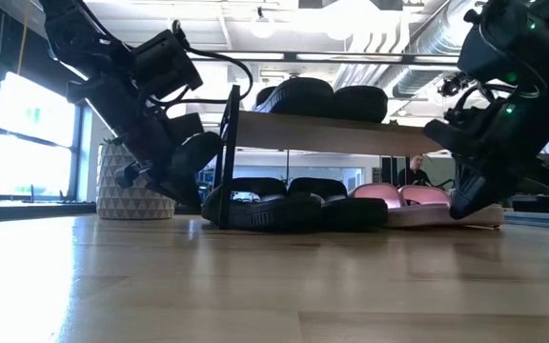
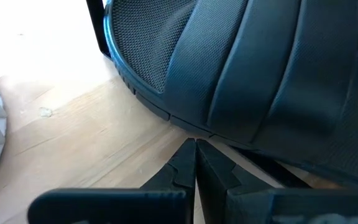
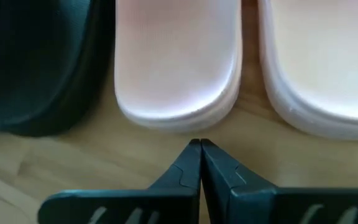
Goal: Pick and place slides into the shelf
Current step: Adjust the pink slipper under the shelf, then return to Home Position
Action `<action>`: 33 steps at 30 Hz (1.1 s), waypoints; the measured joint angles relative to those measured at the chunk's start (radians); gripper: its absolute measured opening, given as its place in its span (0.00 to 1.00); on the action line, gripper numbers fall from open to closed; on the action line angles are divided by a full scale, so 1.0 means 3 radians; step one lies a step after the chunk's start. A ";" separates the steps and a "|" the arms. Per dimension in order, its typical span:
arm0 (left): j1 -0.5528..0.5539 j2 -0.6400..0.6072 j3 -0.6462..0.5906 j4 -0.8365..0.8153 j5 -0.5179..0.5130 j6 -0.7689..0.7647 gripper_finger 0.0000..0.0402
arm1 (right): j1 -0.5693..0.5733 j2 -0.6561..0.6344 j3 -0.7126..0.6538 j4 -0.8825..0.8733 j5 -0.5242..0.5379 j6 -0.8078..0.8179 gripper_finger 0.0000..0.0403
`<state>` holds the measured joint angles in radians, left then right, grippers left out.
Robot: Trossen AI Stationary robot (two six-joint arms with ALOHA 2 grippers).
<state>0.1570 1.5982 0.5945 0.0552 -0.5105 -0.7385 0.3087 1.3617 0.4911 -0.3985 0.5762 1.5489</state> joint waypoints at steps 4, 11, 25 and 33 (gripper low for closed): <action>0.0000 0.0000 0.0000 -0.0072 -0.0013 -0.0009 0.00 | 0.0069 0.0000 0.0000 -0.0009 -0.0202 -0.0087 0.00; 0.0000 -0.0080 -0.0001 -0.0266 -0.0014 -0.0086 0.00 | 0.0350 0.0000 0.0000 0.0075 -0.0730 -0.0279 0.00; 0.0000 -0.1035 -0.0002 -0.1457 0.0950 0.0143 0.00 | 0.0531 0.0001 0.0003 0.0904 -0.2493 -0.1174 0.00; -0.0001 -0.1500 -0.0003 -0.1154 0.3368 0.0512 0.00 | 0.0504 0.0001 0.0004 0.1713 -0.3137 -0.1646 0.00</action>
<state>0.1566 1.1480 0.5938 -0.2912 0.5001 -0.5850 0.4598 1.3621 0.4923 0.1153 -0.3651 1.0552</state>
